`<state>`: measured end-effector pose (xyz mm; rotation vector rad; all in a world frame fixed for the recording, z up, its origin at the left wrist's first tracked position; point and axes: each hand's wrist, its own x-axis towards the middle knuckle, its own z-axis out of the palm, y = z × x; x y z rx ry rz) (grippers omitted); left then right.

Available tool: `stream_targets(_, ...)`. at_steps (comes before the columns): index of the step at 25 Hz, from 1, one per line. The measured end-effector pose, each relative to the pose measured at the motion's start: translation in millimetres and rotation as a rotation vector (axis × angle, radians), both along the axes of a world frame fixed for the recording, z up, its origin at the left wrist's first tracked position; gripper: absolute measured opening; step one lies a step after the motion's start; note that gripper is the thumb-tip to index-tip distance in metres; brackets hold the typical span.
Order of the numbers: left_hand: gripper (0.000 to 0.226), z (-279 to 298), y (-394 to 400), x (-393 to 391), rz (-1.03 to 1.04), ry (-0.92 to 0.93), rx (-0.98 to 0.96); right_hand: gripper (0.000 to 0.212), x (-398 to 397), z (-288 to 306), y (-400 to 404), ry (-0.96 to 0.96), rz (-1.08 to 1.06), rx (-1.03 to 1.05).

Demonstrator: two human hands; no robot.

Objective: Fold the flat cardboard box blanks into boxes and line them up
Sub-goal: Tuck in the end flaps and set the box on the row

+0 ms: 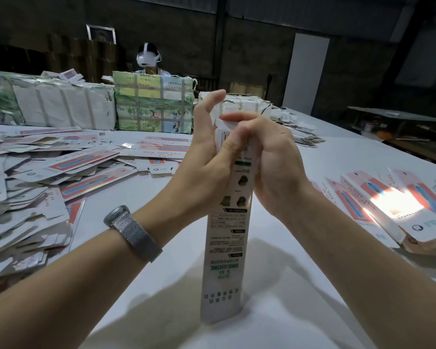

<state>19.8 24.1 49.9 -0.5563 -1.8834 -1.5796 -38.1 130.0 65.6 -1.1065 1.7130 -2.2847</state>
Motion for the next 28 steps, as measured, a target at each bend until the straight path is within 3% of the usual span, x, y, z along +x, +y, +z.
stream_targets(7,0.031,8.4,-2.7,5.7,-0.106,-0.065,0.036,0.024,-12.0,11.3,13.7,0.138,0.036,0.132)
stream_targets(18,0.021,14.9,-0.9,8.4,-0.130,-0.180,0.241,0.022,-16.9,3.8,8.6,0.326,-0.042,0.027)
stream_targets(28,0.017,15.3,2.6,9.5,-0.163,-0.197,0.229,0.023,-17.5,0.1,6.8,0.419,-0.028,0.028)
